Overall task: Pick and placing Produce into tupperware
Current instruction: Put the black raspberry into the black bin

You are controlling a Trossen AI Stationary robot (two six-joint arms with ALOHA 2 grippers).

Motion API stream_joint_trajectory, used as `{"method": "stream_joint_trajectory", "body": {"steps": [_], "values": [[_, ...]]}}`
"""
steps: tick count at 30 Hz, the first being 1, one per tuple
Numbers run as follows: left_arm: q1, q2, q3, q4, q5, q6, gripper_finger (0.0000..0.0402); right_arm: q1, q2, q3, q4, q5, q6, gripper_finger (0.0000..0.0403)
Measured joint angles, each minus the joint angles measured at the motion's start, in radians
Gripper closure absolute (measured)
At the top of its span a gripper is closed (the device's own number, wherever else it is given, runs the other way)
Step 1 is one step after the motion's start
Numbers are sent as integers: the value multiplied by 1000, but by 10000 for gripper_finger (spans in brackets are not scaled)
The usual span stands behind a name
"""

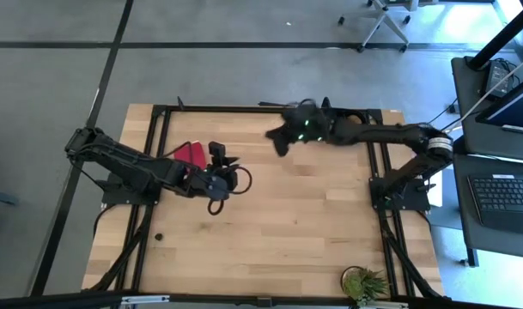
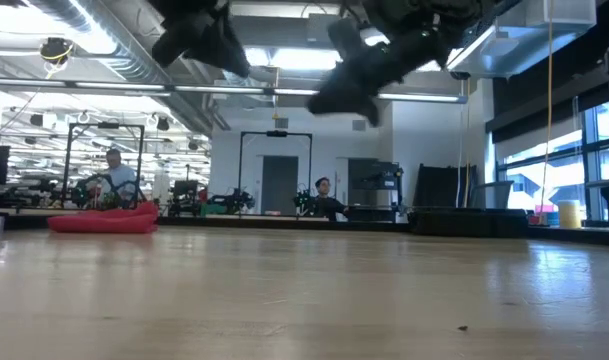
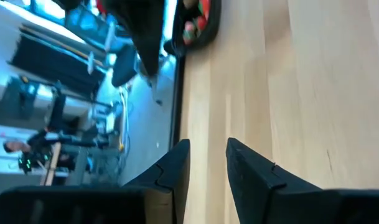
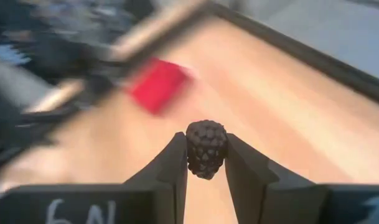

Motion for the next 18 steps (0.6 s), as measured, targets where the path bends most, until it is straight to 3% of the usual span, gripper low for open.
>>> {"method": "stream_joint_trajectory", "body": {"steps": [9, 13, 18], "values": [[18, 0, -1, -132, 28, -127, 320, -219, -186, 209, -870, 323, 127, 314], [43, 0, -1, -131, 68, -140, 326, -329, -192, 271, -1044, 317, 173, 314], [75, 0, -1, -131, 137, -147, 333, -472, -172, 243, -1134, 322, 180, 314]]}}
